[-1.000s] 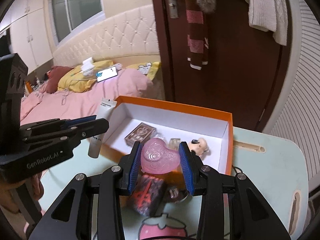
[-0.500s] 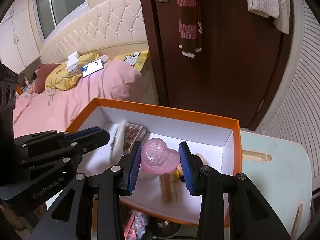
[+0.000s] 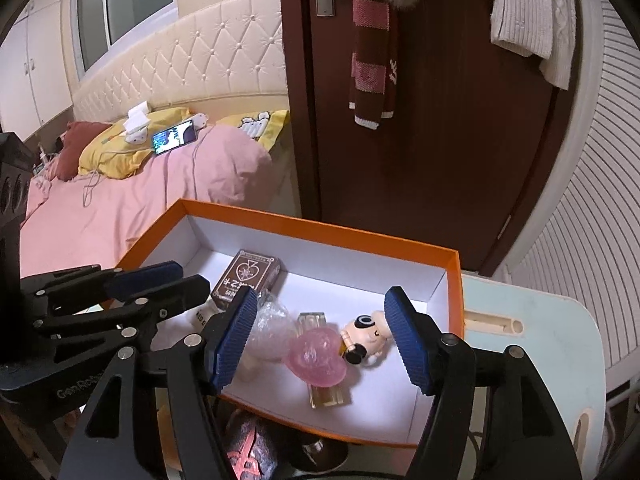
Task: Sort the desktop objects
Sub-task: 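Lower the pink heart into the box and open the right gripper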
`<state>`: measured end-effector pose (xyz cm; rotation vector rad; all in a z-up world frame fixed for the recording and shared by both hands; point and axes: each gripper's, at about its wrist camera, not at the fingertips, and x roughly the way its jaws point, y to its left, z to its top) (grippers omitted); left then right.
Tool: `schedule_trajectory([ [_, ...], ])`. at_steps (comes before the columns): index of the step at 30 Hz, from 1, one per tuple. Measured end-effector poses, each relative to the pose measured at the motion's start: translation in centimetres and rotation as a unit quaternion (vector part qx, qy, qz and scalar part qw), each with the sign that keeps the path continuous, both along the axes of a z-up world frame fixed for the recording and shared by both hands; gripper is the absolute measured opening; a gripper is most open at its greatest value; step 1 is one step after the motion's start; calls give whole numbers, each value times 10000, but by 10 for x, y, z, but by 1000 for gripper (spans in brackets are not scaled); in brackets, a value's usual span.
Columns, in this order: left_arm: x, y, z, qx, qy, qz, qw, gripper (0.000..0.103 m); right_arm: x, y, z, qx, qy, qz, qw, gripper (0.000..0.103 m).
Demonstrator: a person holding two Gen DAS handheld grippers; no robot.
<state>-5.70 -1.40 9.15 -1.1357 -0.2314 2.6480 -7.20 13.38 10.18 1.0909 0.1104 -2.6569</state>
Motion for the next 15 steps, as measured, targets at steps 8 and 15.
schedule_trajectory([
  [8,22,-10,8,98,95,114,9998,64,12,6,9,-38,69,-75,9999,67],
  [15,65,-13,13,-167,238,137,9995,86,40,14,21,-235,197,65,9995,67],
])
